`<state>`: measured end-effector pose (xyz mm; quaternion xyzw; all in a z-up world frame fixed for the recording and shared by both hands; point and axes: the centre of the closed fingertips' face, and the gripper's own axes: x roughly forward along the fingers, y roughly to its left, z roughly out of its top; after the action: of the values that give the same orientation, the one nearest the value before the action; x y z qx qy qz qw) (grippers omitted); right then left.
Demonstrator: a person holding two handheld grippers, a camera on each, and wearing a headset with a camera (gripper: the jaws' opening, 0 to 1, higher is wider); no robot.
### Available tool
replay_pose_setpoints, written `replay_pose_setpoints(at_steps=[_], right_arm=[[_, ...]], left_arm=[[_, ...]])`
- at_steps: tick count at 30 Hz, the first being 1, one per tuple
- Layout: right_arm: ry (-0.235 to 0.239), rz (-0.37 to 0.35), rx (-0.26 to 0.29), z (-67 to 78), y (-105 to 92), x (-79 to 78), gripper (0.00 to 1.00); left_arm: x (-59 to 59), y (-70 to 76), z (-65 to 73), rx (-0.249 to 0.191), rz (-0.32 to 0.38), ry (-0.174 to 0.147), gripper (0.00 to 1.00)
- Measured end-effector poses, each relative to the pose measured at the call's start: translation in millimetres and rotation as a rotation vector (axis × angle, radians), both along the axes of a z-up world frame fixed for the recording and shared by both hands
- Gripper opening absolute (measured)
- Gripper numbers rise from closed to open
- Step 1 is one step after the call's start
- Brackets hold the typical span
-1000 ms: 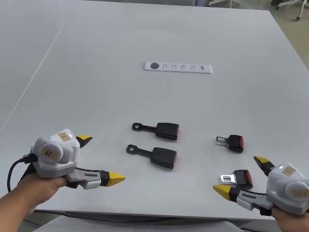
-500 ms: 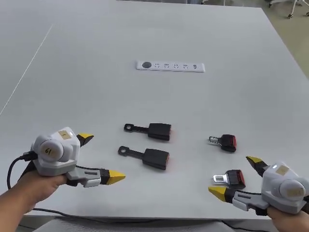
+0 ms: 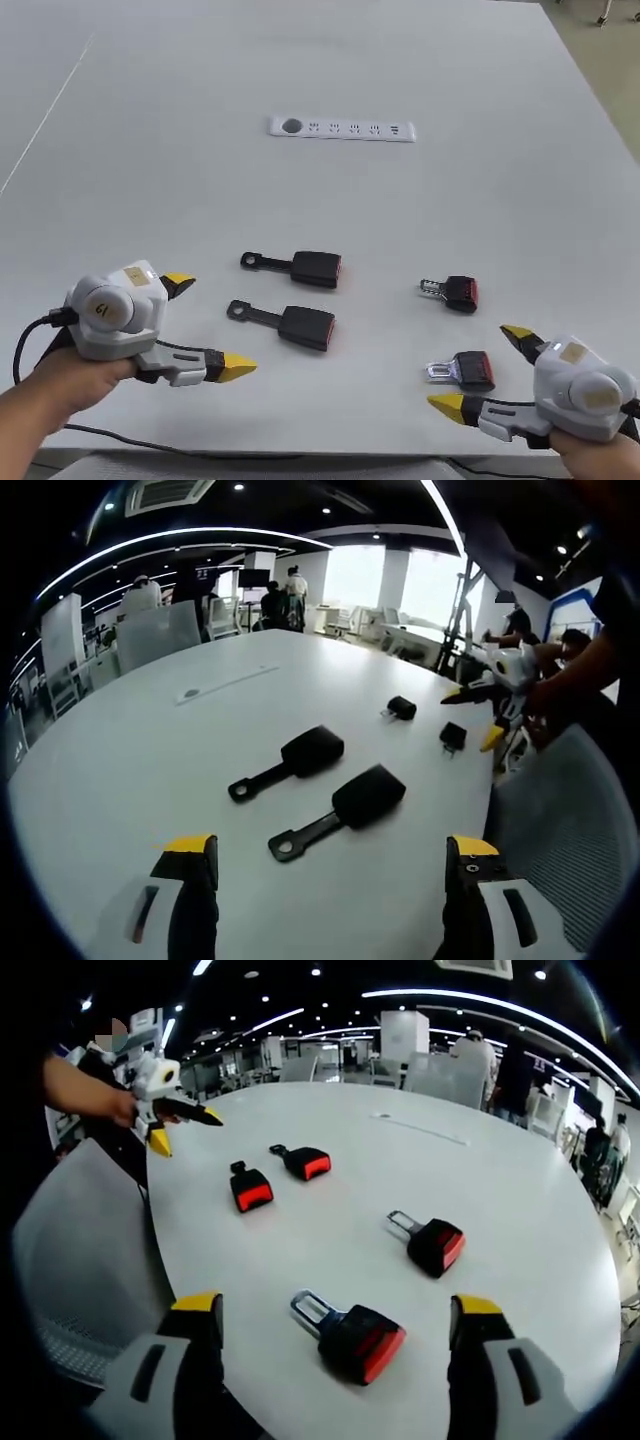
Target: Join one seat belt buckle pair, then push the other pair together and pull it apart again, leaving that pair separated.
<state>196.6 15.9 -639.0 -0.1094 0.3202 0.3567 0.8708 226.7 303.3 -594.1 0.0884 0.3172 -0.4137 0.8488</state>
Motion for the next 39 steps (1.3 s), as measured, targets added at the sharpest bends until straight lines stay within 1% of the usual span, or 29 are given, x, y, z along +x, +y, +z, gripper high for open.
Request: replay_pose_setpoints(at_steps=[4,6,9,11,13,15,18,21,27,30,31,33,36,39], right_arm=[[0.02,0.039,-0.011,-3.9,0.3,-1.1,0.93],[0.025,0.058,-0.016,-5.5,0.1,-0.4,0.92],[0.037,0.076,-0.013,-7.7,-0.5,1.6,0.89],[0.043,0.1,-0.022,-9.4,-0.8,2.0,0.87],[0.046,0.119,-0.028,-10.7,-1.3,3.0,0.87],[0.053,0.136,-0.027,-12.0,-1.7,3.2,0.86],[0.066,0.174,-0.074,-18.9,-7.1,2.7,0.85],[0.075,0.187,-0.061,-19.4,-8.6,3.7,0.84],[0.109,0.25,-0.069,-23.4,-9.3,1.9,0.79],[0.118,0.282,-0.067,-23.9,-8.1,1.8,0.78],[0.126,0.304,-0.069,-24.3,-7.7,0.9,0.78],[0.135,0.336,-0.074,-25.0,-8.1,0.2,0.75],[0.152,0.37,-0.089,-27.7,-11.8,-0.1,0.71],[0.165,0.398,-0.089,-28.8,-14.2,0.0,0.69]], left_arm=[[4.5,-8.1,-1.5,0.009,-0.021,0.003,0.95],[6.0,-12.7,-1.7,0.015,-0.043,0.0,0.93],[7.0,-18.2,-3.1,0.015,-0.064,0.015,0.88],[9.0,-21.0,-4.8,0.024,-0.077,0.013,0.88],[10.3,-24.0,-6.7,0.028,-0.088,0.019,0.88],[10.6,-26.6,-8.9,0.039,-0.105,0.022,0.88],[8.3,-29.0,-14.8,0.092,-0.168,0.014,0.88],[8.8,-31.4,-17.4,0.098,-0.192,0.018,0.87],[9.1,-36.5,-24.4,0.119,-0.243,0.03,0.85],[9.2,-40.6,-31.0,0.144,-0.289,0.03,0.84],[10.3,-42.0,-33.8,0.151,-0.302,0.032,0.84],[11.3,-45.9,-35.2,0.154,-0.323,0.029,0.83],[15.0,-51.4,-38.4,0.183,-0.367,0.015,0.81],[18.6,-58.1,-40.6,0.189,-0.396,0.007,0.79]])
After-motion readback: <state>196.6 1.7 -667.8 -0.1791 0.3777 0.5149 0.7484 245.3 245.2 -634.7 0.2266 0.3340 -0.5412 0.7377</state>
